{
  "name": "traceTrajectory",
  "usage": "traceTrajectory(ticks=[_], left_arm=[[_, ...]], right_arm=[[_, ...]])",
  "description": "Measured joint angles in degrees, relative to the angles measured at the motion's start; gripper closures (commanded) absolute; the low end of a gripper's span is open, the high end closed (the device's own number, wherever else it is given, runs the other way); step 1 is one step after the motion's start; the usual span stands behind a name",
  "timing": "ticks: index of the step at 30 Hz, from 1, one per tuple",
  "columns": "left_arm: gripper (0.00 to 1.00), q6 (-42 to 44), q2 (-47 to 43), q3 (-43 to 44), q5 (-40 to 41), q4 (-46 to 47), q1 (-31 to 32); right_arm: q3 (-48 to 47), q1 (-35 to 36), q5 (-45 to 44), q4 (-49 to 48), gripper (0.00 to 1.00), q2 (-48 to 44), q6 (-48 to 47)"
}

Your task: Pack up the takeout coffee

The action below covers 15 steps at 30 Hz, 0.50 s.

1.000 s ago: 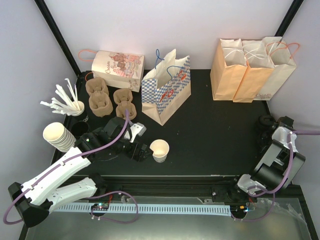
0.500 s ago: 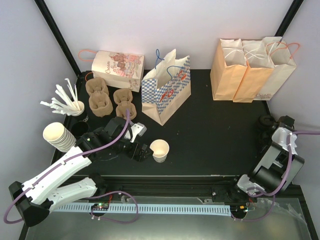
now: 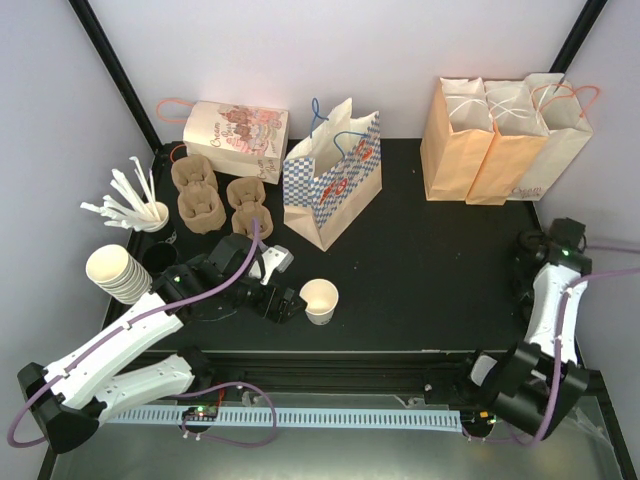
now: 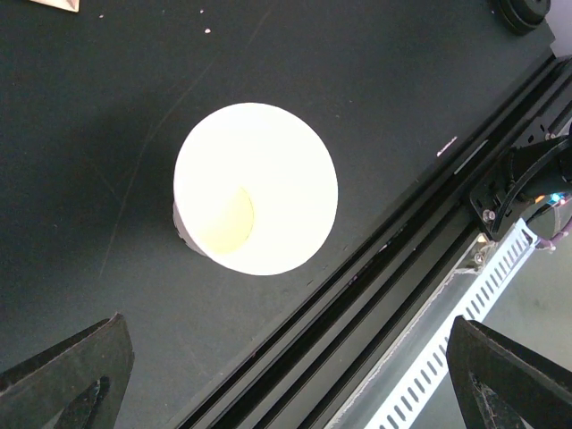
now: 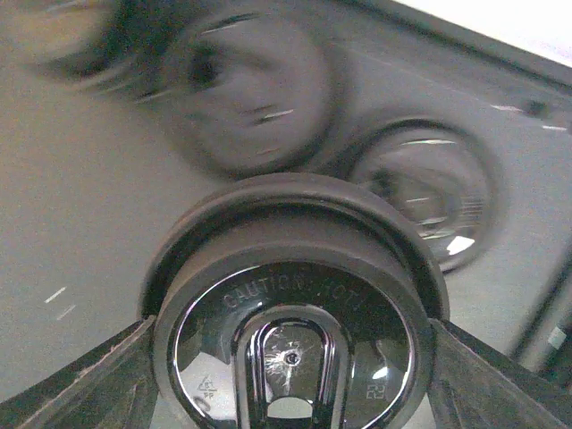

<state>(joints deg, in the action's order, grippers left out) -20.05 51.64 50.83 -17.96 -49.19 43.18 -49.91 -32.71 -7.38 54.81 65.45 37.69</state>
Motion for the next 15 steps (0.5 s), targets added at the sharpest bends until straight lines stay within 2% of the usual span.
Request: traceTrajectory(ticks=[5, 11, 15], left_arm=[[0.01, -0.09, 0.02, 0.0, 0.11, 0.09, 0.0], [0.02, -1.55, -0.04, 0.0, 1.33, 1.2, -0.48], [0.01, -3.45, -1.16, -1.27, 2.75, 3.45, -1.44]], right_arm=[[-5.31, 16.06, 7.32, 0.81, 0.19, -2.6, -1.9], [-5.84, 36.7, 18.91, -3.1, 0.28, -3.91, -3.1], [-5.51, 50.95, 24.17, -6.73, 0.29, -3.56, -2.95]])
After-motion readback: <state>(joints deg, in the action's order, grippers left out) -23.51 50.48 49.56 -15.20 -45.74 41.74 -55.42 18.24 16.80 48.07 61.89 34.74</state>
